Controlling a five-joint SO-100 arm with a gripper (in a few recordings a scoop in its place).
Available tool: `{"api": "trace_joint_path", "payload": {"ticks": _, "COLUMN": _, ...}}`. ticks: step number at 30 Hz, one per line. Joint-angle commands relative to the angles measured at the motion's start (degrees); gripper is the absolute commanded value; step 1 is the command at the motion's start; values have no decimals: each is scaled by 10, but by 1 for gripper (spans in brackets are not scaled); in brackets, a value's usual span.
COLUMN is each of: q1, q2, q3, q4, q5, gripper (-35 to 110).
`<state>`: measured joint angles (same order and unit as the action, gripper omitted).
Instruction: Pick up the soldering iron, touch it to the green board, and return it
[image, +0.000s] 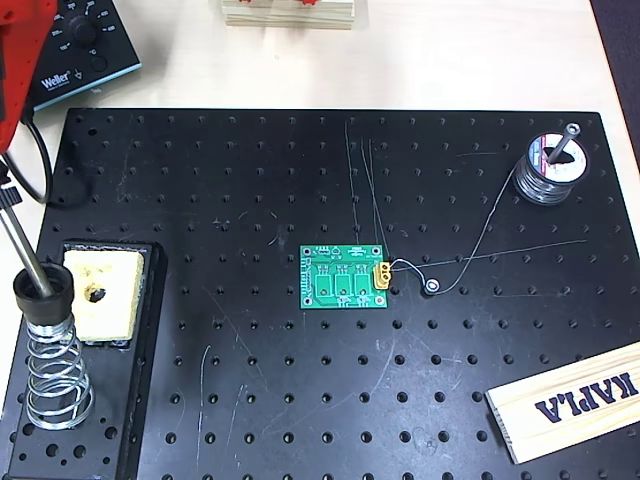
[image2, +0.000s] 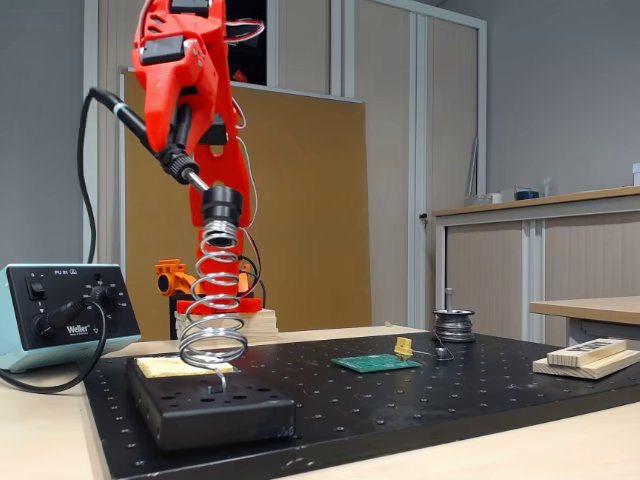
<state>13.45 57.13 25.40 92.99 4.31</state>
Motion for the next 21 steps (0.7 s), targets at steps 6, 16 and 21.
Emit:
{"api": "trace_joint_path", "payload": {"ticks": 6, "q1": -45, "q2": -59, "q3": -86, "q4": -51, "q5": -176, "gripper": 0}}
{"api": "trace_joint_path", "payload": {"ticks": 16, "q1": -40, "q2": -79, "q3": -88, "q4": -69, "q5": -184, "gripper": 0}}
{"api": "trace_joint_path", "payload": {"ticks": 21, "q1": -32, "q2": -56, "q3": -57, "q4": -61, "q5": -185, "gripper": 0}}
